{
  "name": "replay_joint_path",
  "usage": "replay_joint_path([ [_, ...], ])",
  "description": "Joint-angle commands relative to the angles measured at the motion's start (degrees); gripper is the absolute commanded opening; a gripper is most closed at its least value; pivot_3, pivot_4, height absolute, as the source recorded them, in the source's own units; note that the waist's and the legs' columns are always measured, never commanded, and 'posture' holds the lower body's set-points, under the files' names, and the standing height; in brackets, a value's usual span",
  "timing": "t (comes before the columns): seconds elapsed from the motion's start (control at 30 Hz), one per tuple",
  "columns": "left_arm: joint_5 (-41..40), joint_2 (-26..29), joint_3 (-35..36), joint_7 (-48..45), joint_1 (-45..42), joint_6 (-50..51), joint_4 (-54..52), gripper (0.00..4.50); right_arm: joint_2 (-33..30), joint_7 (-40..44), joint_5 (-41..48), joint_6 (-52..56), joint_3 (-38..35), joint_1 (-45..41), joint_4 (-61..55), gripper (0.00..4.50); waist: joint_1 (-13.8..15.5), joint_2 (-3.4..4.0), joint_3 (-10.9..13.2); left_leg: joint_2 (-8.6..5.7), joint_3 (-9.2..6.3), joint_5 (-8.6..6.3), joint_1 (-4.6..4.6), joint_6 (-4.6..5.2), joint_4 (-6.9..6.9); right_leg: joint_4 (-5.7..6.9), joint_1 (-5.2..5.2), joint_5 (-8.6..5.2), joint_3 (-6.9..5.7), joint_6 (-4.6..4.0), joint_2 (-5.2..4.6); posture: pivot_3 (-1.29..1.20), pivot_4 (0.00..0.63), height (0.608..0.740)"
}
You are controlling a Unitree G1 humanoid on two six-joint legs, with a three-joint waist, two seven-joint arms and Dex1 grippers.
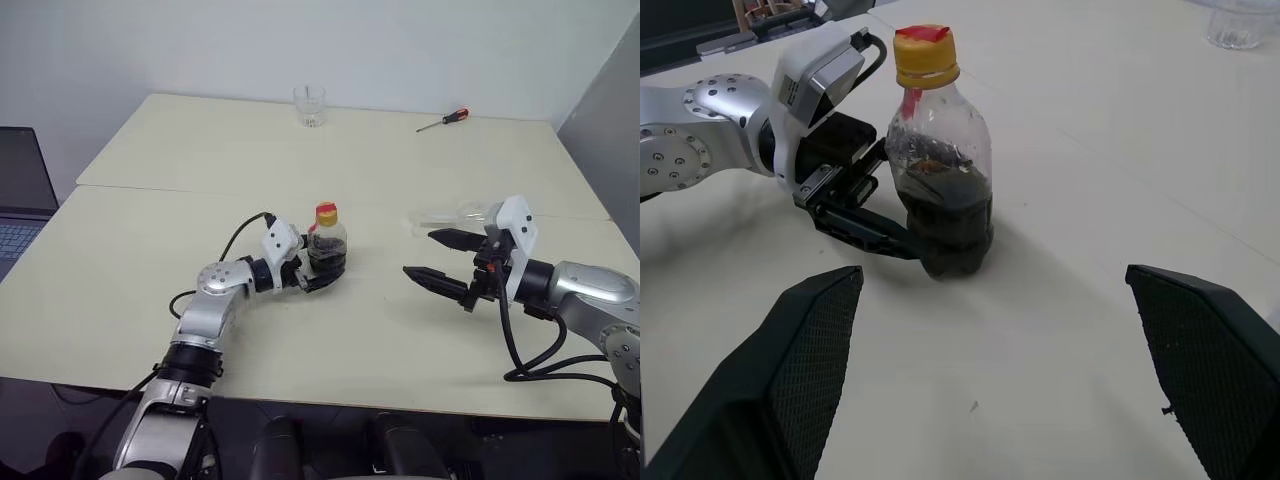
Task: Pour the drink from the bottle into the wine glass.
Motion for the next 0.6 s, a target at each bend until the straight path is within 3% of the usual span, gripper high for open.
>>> replay_joint_path([
  [0.03,-0.4,-1.7,1.1,1.2,-3.4,-3.2,3.5,4.46,-0.2,-0.2,-0.2,-0.9,-0.9,-0.4,-1.1,4.50,0.0,0.00,0.0,0.00,0.00,0.00,0.00,0.00,0.00,-0.01,0.00,0.00,0.00,0.00,0.00,0.00,0.150,0.740],
  [0.6,0.3,-6.2,2.2,-2.9,-14.9,-17.2,28.1,4.46,-0.8,-0.3,-0.5,-0.8,-1.2,-0.8,-0.8,4.50,0.0,0.00,0.0,-0.02,0.00,0.00,-0.01,0.01,-0.01,-0.03,-0.01,-0.01,-0.02,0.01,0.02,0.00,0.150,0.740],
])
